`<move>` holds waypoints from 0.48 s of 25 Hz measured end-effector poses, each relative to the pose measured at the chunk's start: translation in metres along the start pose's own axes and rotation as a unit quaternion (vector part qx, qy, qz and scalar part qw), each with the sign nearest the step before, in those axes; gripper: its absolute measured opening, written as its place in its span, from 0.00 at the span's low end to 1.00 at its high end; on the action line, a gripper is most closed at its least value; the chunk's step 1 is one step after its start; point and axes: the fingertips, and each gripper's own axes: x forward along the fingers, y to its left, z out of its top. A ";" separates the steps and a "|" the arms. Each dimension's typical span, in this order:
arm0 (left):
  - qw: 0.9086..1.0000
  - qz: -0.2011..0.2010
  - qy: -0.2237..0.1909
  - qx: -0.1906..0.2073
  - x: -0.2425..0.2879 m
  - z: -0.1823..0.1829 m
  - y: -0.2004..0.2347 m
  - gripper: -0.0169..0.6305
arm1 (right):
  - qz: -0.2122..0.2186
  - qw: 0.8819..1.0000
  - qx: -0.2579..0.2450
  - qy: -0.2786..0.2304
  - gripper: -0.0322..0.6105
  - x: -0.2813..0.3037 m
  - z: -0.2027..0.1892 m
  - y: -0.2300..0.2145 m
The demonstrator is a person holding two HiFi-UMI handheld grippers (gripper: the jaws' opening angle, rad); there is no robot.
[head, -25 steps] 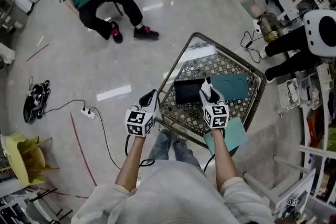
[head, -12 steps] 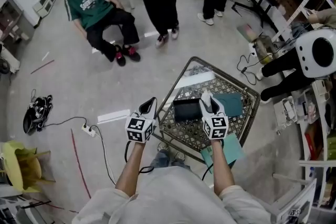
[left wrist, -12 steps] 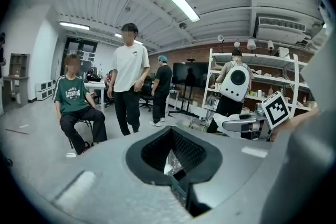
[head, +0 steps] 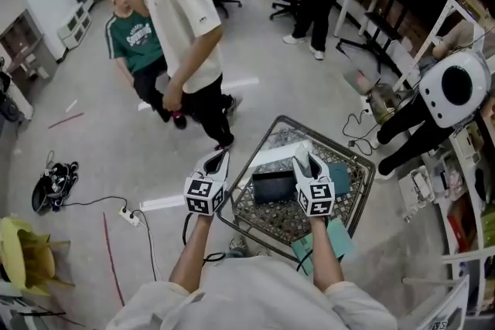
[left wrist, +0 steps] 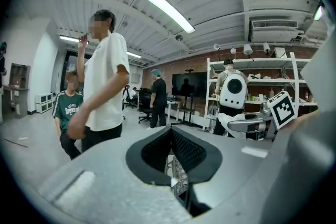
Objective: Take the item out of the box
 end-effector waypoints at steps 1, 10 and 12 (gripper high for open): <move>1.000 -0.001 -0.004 0.003 0.001 0.005 0.000 0.03 | -0.001 1.000 -0.003 -0.008 0.32 -0.001 0.007 -0.002; 0.999 -0.003 -0.031 0.024 0.004 0.038 -0.008 0.03 | -0.006 0.999 -0.013 -0.043 0.31 -0.009 0.039 -0.007; 0.999 -0.004 -0.036 0.028 0.004 0.042 -0.009 0.03 | -0.006 0.999 -0.016 -0.048 0.31 -0.010 0.042 -0.007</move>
